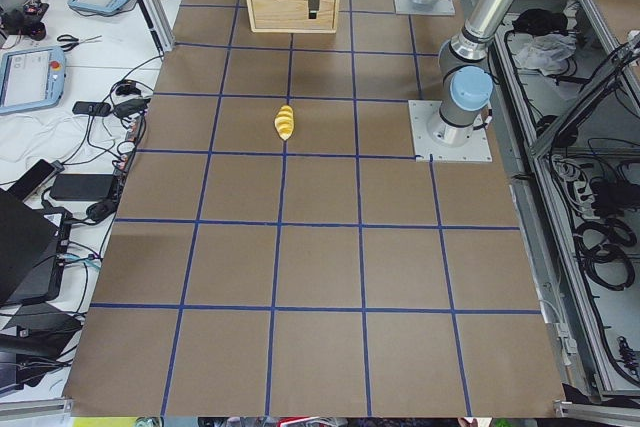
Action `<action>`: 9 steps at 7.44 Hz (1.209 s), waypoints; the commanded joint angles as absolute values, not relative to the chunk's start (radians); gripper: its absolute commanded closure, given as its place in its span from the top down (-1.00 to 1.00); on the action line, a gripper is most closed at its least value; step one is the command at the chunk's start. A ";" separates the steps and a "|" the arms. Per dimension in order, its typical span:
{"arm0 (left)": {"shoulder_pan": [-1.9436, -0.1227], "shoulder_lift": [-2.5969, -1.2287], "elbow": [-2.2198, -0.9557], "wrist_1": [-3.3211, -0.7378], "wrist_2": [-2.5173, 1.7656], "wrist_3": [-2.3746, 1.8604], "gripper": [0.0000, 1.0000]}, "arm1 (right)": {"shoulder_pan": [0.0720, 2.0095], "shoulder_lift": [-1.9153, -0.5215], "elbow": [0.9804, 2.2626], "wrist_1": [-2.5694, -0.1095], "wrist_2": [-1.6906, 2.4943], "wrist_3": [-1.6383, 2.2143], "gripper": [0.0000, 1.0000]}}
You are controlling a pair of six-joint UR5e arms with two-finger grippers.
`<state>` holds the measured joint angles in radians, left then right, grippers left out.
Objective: Open upper drawer
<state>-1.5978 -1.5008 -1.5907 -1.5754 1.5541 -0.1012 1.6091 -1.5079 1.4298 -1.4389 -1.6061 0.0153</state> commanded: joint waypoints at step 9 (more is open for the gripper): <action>-1.597 -1.517 -1.598 -1.565 1.509 -0.100 1.00 | 1.609 -1.508 1.430 -1.439 -1.606 0.015 1.00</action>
<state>-1.5978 -1.5077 -1.5975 -1.5693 1.5203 -0.1072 1.6091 -1.5079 1.4298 -1.4389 -1.6061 0.0154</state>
